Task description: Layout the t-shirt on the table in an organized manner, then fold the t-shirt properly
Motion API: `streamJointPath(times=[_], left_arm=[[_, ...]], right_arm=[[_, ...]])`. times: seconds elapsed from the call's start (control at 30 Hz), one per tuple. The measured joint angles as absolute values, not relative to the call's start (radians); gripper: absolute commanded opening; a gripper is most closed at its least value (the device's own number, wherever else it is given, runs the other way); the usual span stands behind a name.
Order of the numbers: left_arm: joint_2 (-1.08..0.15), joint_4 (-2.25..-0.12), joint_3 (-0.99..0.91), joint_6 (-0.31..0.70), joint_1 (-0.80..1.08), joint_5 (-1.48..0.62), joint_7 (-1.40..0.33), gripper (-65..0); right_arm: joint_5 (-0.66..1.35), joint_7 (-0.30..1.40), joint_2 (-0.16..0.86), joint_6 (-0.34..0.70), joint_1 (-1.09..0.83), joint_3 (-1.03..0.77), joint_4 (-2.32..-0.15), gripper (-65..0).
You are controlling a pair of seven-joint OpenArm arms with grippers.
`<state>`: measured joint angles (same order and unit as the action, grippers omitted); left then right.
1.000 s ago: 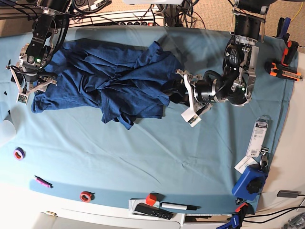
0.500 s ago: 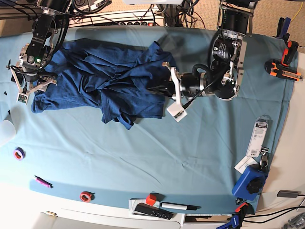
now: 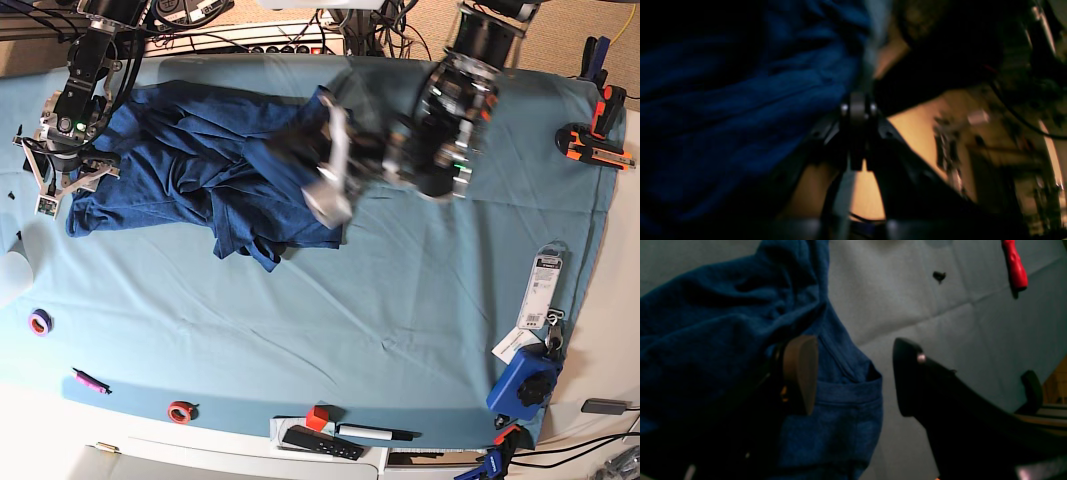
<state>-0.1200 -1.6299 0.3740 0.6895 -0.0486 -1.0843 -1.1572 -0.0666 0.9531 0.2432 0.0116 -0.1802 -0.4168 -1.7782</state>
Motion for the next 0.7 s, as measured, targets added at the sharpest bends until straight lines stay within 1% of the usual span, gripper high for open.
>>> streamJointPath(times=[0.07, 0.2, 0.27, 0.43, 0.53, 0.57, 0.67, 0.7], left_arm=[[-0.12, -1.63, 0.445, 0.691, -0.052, -1.046, -1.112, -65.0], [-0.12, -1.63, 0.543, 0.691, -0.076, -0.895, -1.014, -65.0], [-0.12, -1.63, 0.572, 0.69, -0.08, -0.862, -1.0, -65.0], [-0.12, -1.63, 0.637, 0.69, -0.081, -0.86, -0.993, -65.0], [-0.114, -1.63, 0.645, 0.69, -0.081, -0.825, -0.994, -65.0], [-0.107, -1.63, 0.642, 0.69, -0.081, -0.786, -0.995, -63.5], [-0.088, -1.63, 0.633, 0.69, -0.087, -0.752, -0.989, -41.5], [-0.089, -1.63, 0.634, 0.69, -0.092, -0.752, -0.973, -36.4]], right_arm=[[-0.067, 0.953, 0.243, 0.011, -0.18, -0.417, -1.778, -29.9], [-0.067, 0.953, 0.243, 0.012, -0.181, -0.417, -1.778, -29.9], [-0.067, 0.953, 0.243, 0.012, -0.18, -0.417, -1.778, -29.9], [-0.067, 0.953, 0.243, 0.012, -0.18, -0.417, -1.778, -29.9], [-0.067, 0.953, 0.243, 0.012, -0.181, -0.417, -1.778, -29.9], [-0.067, 0.953, 0.243, 0.012, -0.18, -0.417, -1.778, -29.9], [-0.067, 0.953, 0.244, 0.012, -0.18, -0.417, -1.778, -29.9], [-0.067, 0.953, 0.244, 0.011, -0.181, -0.417, -1.778, -29.9]])
